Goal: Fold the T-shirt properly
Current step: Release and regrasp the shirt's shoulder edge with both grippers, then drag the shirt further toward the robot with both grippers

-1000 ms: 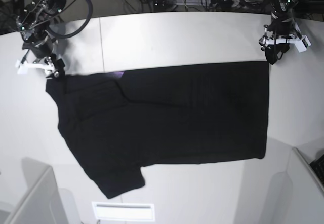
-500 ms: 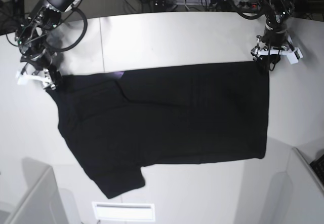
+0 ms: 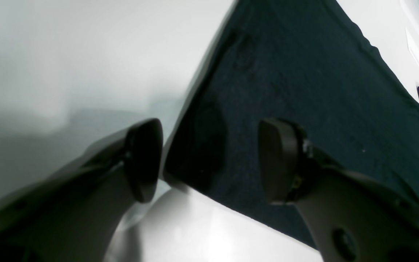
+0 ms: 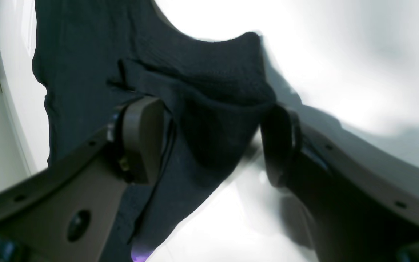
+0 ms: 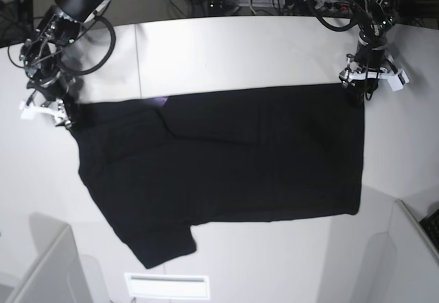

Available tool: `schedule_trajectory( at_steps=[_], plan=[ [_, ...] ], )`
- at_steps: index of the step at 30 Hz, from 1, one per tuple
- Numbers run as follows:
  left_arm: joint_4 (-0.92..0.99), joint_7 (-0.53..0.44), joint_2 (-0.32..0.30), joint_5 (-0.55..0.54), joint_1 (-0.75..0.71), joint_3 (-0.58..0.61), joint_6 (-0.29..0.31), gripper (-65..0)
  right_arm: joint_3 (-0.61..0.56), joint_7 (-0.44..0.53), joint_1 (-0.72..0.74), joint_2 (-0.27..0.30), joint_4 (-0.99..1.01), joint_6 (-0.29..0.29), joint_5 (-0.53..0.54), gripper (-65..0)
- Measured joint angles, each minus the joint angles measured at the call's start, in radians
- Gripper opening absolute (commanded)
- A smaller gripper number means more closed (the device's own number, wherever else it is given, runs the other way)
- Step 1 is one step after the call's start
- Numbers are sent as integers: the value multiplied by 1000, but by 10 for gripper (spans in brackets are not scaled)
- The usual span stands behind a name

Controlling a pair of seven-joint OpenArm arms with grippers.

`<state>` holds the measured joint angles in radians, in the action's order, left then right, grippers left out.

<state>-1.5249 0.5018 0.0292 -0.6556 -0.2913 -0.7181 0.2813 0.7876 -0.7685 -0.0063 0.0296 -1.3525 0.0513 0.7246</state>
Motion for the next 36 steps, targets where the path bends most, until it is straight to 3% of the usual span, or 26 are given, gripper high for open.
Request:
schedule_trajectory(
  at_steps=[9, 11, 14, 15, 19, 27, 36],
  plan=[
    [34, -16, -2, -5, 19, 0, 7, -280, 0, -1, 8, 0, 14, -2, -19, -384],
    [46, -21, -2, -5, 20, 0, 7, -388, 0, -1, 8, 0, 17, -2, -19, -399],
    [64, -19, -2, -7, 19, -1, 5, -622, 0, -1, 8, 0, 18, -2, -18, -441],
    [68, -13, -1, -6, 19, -1, 5, -650, 0, -2, 8, 0, 18, -2, -19, -464],
    [69, 0, -17, -8, 19, 0, 7, -650, 0, -11, 5, -1, 22, -7, -25, -644],
    [45, 5, -46, -6, -22, 2, 6, -650, 8, -37, 3, -5, 17, -10, -18, -650],
    [-42, 31, -75, 14, -117, 2, -11, -650, 12, -166, -75, -34, -130, -32, -48, -650]
  ],
)
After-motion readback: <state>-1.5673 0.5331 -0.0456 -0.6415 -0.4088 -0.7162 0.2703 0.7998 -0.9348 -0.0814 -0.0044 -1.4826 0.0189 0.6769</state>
